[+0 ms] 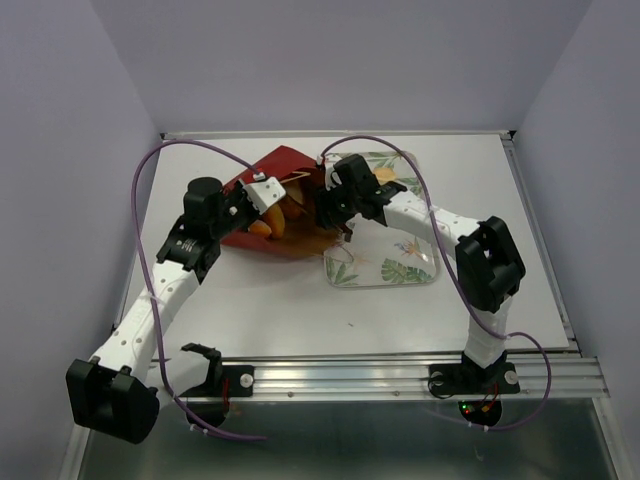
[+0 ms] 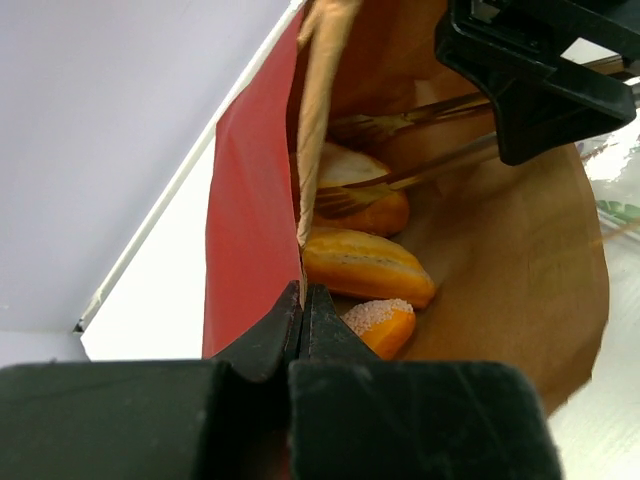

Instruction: Take the fake bread out of the paper bag

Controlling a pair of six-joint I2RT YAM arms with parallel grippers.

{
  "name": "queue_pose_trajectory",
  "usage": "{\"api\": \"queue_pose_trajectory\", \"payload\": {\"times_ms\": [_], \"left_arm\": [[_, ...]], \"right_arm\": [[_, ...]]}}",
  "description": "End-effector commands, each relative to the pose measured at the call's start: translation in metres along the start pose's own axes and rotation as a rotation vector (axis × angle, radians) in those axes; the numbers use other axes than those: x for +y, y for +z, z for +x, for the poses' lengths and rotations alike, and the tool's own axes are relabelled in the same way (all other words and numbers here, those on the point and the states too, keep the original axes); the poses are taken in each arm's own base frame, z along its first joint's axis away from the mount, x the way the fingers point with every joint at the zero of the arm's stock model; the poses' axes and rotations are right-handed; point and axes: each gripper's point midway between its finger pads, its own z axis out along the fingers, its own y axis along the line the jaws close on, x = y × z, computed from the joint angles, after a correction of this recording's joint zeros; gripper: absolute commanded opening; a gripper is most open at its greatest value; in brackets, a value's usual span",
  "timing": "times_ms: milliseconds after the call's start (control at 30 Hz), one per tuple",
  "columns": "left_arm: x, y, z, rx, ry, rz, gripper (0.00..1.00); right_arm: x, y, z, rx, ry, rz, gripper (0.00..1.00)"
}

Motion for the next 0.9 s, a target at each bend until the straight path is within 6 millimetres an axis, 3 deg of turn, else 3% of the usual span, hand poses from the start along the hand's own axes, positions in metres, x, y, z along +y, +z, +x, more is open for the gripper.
{"api": "queue_pose_trajectory", "payload": {"times_ms": [0, 200, 533, 867], "left_arm": [[0.008, -0.002, -0.043, -0.159, 0.034, 0.002, 0.0], [0.008, -0.002, -0.046, -0.171, 0.041, 0.004, 0.0], [0.01, 0.0, -0.042, -0.158, 0.04, -0.007, 0.0], [0.017, 0.002, -0.044, -0.156, 0.037, -0.032, 0.0]], "right_arm": [[0.009, -0.005, -0.048, -0.133, -0.012, -0.007, 0.62], [0.015, -0.001, -0.058, -0.146, -0.009, -0.039, 0.61], [0.021, 0.003, -0.049, -0.119, 0.02, -0.077, 0.6], [0.034, 0.002, -0.052, -0.121, 0.014, -0.121, 0.44]]}}
